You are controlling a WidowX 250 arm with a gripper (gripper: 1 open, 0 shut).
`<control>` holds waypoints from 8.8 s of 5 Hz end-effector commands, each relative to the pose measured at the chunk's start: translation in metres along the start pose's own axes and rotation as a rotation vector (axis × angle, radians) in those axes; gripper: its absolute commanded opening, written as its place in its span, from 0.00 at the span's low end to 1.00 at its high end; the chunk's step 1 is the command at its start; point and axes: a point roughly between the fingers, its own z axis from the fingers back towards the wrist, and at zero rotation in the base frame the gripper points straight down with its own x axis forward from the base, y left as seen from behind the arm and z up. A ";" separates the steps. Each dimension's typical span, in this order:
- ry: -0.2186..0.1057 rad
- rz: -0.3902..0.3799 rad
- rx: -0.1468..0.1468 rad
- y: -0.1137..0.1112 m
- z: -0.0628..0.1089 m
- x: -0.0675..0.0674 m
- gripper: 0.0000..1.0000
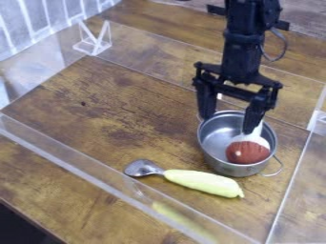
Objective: Put the mushroom in the silver pot
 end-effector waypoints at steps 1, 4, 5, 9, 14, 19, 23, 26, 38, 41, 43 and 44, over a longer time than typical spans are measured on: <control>-0.060 -0.041 0.003 -0.008 0.003 0.012 1.00; -0.196 0.030 0.037 0.015 0.079 0.018 1.00; -0.237 0.055 0.042 0.034 0.102 0.012 1.00; -0.254 0.111 0.051 0.041 0.088 0.011 1.00; -0.270 0.207 0.063 0.031 0.065 0.003 1.00; -0.208 0.230 0.090 0.039 0.052 -0.007 1.00; -0.183 0.111 0.115 0.048 0.056 -0.011 1.00; -0.214 0.150 0.123 0.049 0.051 0.015 1.00; -0.291 0.034 0.141 0.018 0.037 0.042 1.00; -0.318 0.080 0.140 0.031 0.083 0.028 1.00; -0.299 0.095 0.151 0.044 0.089 0.030 1.00; -0.336 0.086 0.166 0.068 0.097 0.022 1.00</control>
